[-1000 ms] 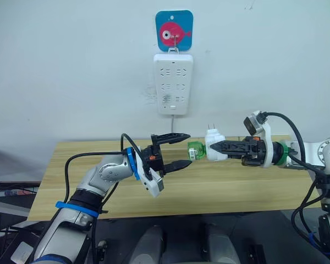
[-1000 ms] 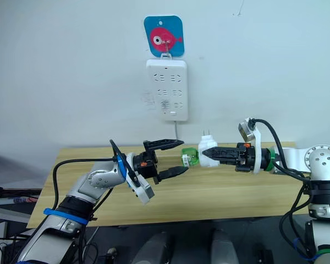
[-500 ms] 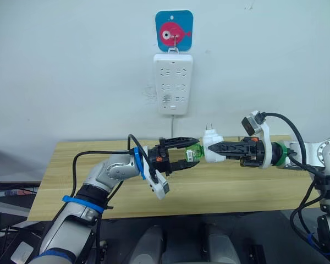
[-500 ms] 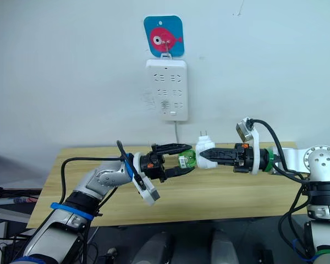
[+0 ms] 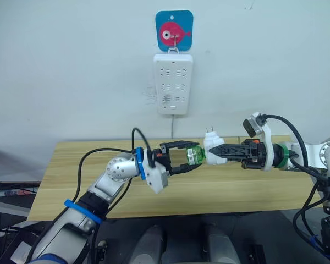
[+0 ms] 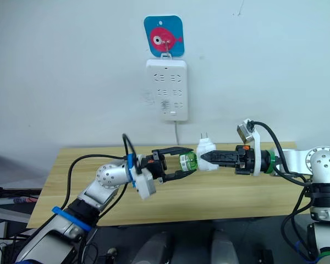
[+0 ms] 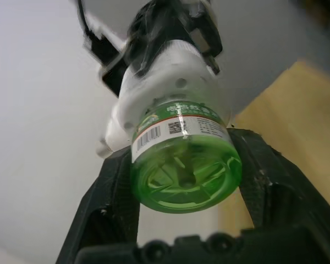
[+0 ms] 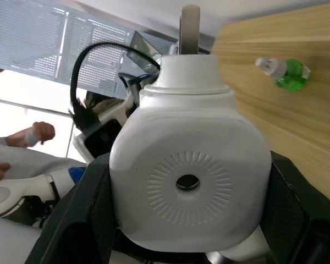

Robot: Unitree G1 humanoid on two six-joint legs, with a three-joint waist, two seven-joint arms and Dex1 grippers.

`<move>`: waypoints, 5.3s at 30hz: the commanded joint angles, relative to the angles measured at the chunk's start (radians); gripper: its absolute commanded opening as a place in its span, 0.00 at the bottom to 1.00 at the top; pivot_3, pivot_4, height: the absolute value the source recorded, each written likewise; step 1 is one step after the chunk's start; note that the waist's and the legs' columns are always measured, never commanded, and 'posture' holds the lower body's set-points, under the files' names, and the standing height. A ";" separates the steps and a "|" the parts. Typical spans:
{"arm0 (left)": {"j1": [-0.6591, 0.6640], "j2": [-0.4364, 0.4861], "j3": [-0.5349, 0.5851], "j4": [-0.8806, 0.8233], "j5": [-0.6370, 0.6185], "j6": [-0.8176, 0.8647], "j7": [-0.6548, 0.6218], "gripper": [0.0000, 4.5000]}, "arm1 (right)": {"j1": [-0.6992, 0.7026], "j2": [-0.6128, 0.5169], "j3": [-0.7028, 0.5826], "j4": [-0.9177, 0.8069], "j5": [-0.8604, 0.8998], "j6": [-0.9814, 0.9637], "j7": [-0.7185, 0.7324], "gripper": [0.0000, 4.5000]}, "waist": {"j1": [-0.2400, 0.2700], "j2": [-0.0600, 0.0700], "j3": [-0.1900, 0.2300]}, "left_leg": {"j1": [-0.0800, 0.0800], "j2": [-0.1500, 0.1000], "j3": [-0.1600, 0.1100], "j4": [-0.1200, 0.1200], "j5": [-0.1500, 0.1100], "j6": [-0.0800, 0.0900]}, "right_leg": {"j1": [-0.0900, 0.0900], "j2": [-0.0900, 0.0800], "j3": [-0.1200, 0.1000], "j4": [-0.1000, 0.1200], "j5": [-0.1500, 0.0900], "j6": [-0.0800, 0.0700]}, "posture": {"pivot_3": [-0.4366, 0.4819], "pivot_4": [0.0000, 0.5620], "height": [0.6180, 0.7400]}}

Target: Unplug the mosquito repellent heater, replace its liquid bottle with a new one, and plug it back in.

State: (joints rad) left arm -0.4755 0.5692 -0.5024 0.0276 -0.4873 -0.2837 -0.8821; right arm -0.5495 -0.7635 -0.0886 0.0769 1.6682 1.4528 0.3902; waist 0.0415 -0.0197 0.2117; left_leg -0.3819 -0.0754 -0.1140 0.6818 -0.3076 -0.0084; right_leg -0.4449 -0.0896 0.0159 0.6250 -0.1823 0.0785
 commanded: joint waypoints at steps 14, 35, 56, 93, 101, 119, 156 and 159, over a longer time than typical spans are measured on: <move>-0.028 0.074 0.346 0.000 -1.096 1.423 0.123 0.50 | 0.024 -0.056 0.003 -0.093 -0.010 0.023 0.096 0.66 | -0.043 0.000 0.000 | 0.003 0.000 0.000 0.000 0.003 -0.004 | 0.001 0.002 0.001 0.003 -0.003 0.000 | 0.56 0.34 1.00; 0.048 -0.038 0.506 -0.047 -0.871 1.430 0.111 1.00 | 0.045 -0.041 0.012 -0.082 0.061 -0.023 0.033 0.66 | -0.033 0.000 0.000 | 0.003 0.000 0.003 0.000 0.003 -0.004 | 0.000 0.000 0.002 0.002 -0.003 -0.001 | 0.56 0.32 1.00; 0.023 -0.103 0.349 0.076 0.488 -0.505 0.018 1.00 | -0.083 -0.003 -0.052 0.177 0.027 -0.024 -0.050 0.66 | -0.009 0.000 0.000 | 0.000 0.001 0.007 -0.002 0.003 -0.004 | 0.002 -0.001 0.001 -0.013 0.003 -0.001 | 0.57 0.35 1.00; -0.052 -0.071 0.091 0.086 0.087 -0.154 0.028 0.50 | -0.005 -0.022 -0.006 0.022 0.125 -0.007 -0.087 0.66 | -0.020 0.000 0.000 | -0.001 0.001 0.004 -0.001 0.003 -0.002 | 0.002 -0.001 0.001 -0.012 0.005 0.002 | 0.55 0.36 1.00; -0.049 0.156 0.249 -0.187 -0.909 1.045 -0.010 0.50 | 0.033 -0.055 -0.009 -0.031 0.047 0.003 -0.013 0.66 | -0.043 0.000 0.000 | 0.000 0.001 0.000 -0.001 0.000 0.003 | 0.002 0.001 0.000 -0.010 0.005 0.002 | 0.55 0.35 1.00; 0.172 0.182 0.419 -0.174 -0.722 1.289 -0.141 0.50 | 0.056 -0.190 0.217 0.120 -0.835 -0.349 0.021 0.66 | -0.038 0.001 0.000 | 0.001 0.000 0.007 -0.001 0.003 -0.002 | 0.003 0.002 0.000 -0.011 0.004 0.001 | 0.57 0.31 1.00; 0.295 0.125 0.486 -0.314 -0.641 1.356 -0.101 0.50 | -0.083 -0.082 0.273 0.493 -1.488 -0.459 0.420 0.99 | -0.018 0.001 0.000 | 0.002 0.000 0.005 -0.002 0.003 -0.002 | 0.002 0.000 0.002 -0.011 0.004 0.001 | 0.62 0.35 1.00; 0.301 0.113 0.481 -0.320 -0.635 1.350 -0.099 0.50 | -0.056 -0.125 0.223 0.382 -1.460 -0.377 0.431 0.99 | -0.018 0.001 0.000 | 0.001 0.000 0.005 -0.002 0.003 -0.002 | 0.003 0.000 0.001 -0.011 0.004 0.001 | 0.61 0.34 1.00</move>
State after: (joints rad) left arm -0.1741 0.6952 -0.0335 -0.2662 -1.1162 1.0697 -0.9723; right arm -0.6161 -0.8566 0.1783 0.5283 0.1841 1.0273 0.8071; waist 0.0234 -0.0182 0.2116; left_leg -0.3805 -0.0750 -0.1094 0.6800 -0.3046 -0.0108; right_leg -0.4422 -0.0895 0.0170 0.6133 -0.1781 0.0794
